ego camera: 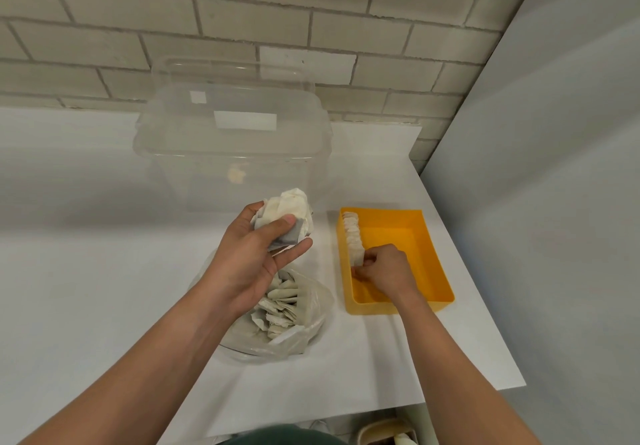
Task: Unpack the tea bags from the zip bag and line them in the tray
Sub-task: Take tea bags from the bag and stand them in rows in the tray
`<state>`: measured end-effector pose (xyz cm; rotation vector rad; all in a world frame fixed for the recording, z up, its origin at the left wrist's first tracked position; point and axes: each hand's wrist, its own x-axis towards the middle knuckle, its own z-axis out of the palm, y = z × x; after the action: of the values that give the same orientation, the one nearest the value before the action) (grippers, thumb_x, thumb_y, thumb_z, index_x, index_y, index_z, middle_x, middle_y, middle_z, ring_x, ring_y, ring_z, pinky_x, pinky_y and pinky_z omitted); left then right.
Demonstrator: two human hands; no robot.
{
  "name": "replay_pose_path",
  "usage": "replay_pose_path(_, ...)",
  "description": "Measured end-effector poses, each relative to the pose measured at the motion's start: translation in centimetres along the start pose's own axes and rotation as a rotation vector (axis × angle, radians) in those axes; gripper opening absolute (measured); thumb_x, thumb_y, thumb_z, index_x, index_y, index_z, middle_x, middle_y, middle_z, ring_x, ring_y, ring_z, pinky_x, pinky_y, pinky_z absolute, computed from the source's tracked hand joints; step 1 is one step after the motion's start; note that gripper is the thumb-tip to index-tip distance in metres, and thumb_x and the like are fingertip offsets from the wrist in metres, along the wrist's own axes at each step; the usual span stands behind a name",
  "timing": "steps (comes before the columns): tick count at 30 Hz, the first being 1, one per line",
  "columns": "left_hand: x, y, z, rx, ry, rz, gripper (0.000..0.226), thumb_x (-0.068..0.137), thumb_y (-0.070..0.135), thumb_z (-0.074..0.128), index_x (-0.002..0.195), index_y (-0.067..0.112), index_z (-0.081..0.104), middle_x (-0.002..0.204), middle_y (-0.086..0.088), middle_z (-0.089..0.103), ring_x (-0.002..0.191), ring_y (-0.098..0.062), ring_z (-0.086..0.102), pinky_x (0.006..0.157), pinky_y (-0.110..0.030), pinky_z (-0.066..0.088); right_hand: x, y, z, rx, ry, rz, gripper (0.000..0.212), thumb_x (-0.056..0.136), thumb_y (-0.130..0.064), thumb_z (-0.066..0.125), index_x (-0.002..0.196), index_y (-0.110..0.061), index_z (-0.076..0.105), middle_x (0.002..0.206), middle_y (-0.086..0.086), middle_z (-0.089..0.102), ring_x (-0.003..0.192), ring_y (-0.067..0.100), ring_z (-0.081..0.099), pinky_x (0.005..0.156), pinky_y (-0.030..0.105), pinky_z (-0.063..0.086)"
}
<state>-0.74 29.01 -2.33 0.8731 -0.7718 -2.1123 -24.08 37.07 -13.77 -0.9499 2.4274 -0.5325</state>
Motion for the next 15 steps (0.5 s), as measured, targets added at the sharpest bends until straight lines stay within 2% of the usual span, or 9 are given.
replay_pose_path(2, -0.2, 0.0, 0.0, 0.012, -0.010, 0.006, 0.025, 0.095, -0.002, 0.066, 0.117, 0.008, 0.060, 0.132, -0.015, 0.061, 0.107, -0.027, 0.072, 0.078, -0.038, 0.064, -0.6, -0.4, -0.7, 0.015, 0.019, -0.008, 0.043, 0.077, -0.033, 0.087, 0.116, -0.019, 0.075, 0.101, 0.001, 0.075, 0.098, 0.021, 0.069, 0.083, 0.033, 0.054)
replay_pose_path(4, -0.2, -0.1, -0.1, 0.016, -0.011, 0.021, 0.027, 0.095, -0.001, 0.066, 0.119, 0.008, 0.059, 0.133, -0.014, 0.061, 0.108, -0.026, 0.072, 0.079, -0.036, 0.064, -1.6, -1.6, -2.2, 0.069, 0.141, -0.048, 0.047, 0.084, -0.032, 0.082, 0.128, -0.022, 0.069, 0.108, -0.002, 0.071, 0.099, 0.017, 0.065, 0.082, 0.029, 0.050)
replay_pose_path(7, -0.2, -0.3, 0.0, 0.035, -0.006, 0.051, 0.034, 0.094, -0.002, 0.068, 0.125, 0.007, 0.057, 0.137, -0.014, 0.060, 0.110, -0.027, 0.072, 0.079, -0.033, 0.063, -4.4, -5.2, -4.9, 0.398, 0.292, -0.196, 0.024, 0.089, -0.030, 0.077, 0.113, -0.026, 0.075, 0.093, -0.010, 0.072, 0.084, 0.010, 0.068, 0.081, 0.033, 0.058)
replay_pose_path(10, -0.3, -0.6, 0.3, 0.068, -0.012, 0.069, 0.040, 0.092, -0.002, 0.071, 0.128, 0.006, 0.056, 0.136, -0.014, 0.062, 0.114, -0.029, 0.072, 0.082, -0.035, 0.063, -7.7, -9.5, -7.3, 0.695, 0.126, -0.338, 0.008, 0.090, -0.027, 0.077, 0.098, -0.023, 0.078, 0.086, -0.004, 0.075, 0.082, 0.018, 0.071, 0.076, 0.033, 0.060)
replay_pose_path(12, -0.4, -0.8, 0.5, 0.096, -0.034, 0.087, 0.041, 0.091, -0.002, 0.072, 0.128, 0.005, 0.056, 0.134, -0.017, 0.063, 0.113, -0.031, 0.073, 0.084, -0.037, 0.063, -8.9, -11.1, -7.8, 0.709, -0.005, -0.389, 0.009, 0.090, -0.030, 0.078, 0.097, -0.023, 0.079, 0.088, -0.004, 0.075, 0.082, 0.018, 0.072, 0.073, 0.029, 0.059)
replay_pose_path(15, -0.6, -0.7, 0.7, 0.102, -0.064, 0.101, 0.042, 0.091, -0.002, 0.073, 0.128, 0.004, 0.054, 0.133, -0.020, 0.065, 0.112, -0.031, 0.073, 0.086, -0.038, 0.063, -9.0, -11.6, -7.1, 0.653, -0.023, -0.418, 0.009, 0.088, -0.031, 0.079, 0.096, -0.025, 0.078, 0.090, -0.006, 0.076, 0.082, 0.016, 0.073, 0.075, 0.028, 0.059)
